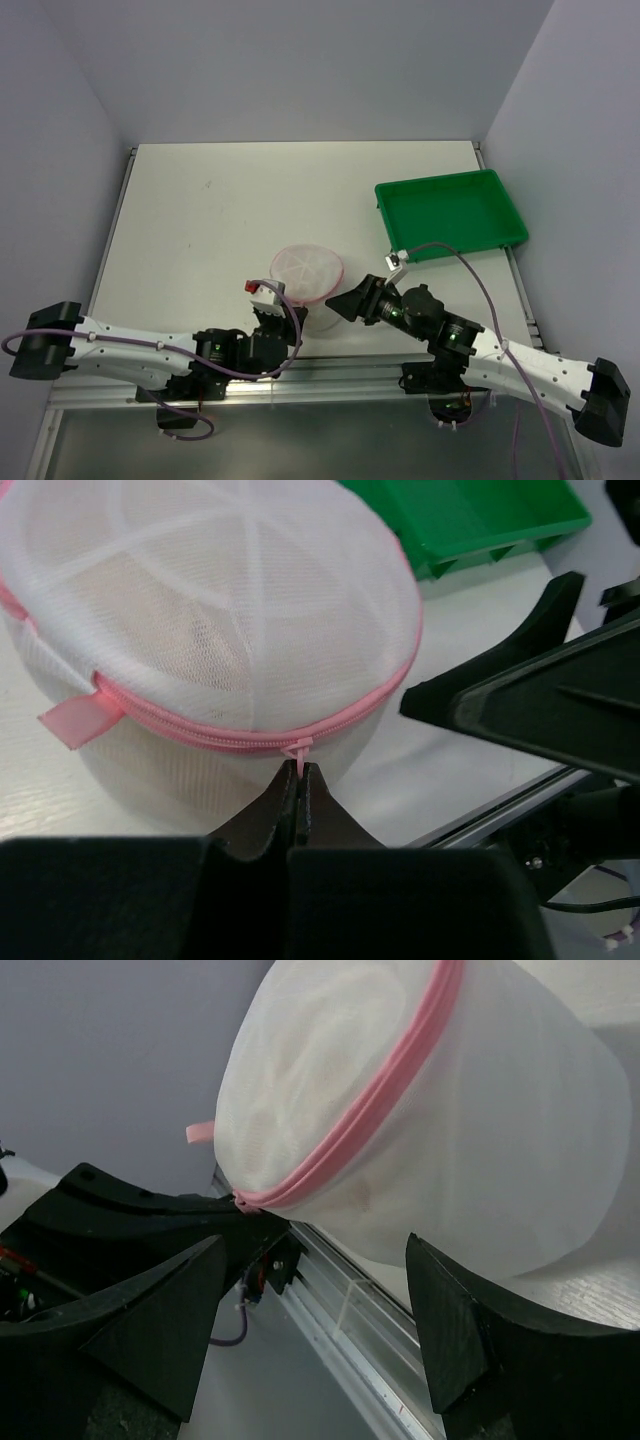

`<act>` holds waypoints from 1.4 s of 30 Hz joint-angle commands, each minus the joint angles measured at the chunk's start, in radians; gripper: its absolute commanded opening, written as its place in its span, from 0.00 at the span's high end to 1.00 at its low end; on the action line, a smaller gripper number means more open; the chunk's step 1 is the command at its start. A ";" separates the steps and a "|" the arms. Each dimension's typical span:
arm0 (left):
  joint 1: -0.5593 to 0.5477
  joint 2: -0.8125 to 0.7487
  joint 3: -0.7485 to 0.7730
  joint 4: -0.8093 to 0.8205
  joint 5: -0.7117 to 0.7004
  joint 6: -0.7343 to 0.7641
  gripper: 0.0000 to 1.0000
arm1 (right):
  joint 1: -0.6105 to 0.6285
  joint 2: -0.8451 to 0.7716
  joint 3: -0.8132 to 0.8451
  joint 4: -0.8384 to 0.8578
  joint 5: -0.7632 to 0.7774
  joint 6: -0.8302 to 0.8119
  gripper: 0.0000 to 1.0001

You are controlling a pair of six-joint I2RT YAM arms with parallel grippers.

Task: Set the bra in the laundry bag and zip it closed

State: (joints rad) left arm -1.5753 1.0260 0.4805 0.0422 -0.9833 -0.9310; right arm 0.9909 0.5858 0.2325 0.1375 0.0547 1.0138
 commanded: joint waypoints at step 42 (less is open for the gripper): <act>-0.003 -0.271 -0.060 -0.139 -0.031 -0.080 1.00 | -0.220 0.280 0.266 -0.017 -0.108 -0.156 0.59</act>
State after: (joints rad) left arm -1.5753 0.7113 0.3985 -0.2169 -1.0187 -1.0603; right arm 0.7010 0.9897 0.5117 0.1623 -0.1692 0.8440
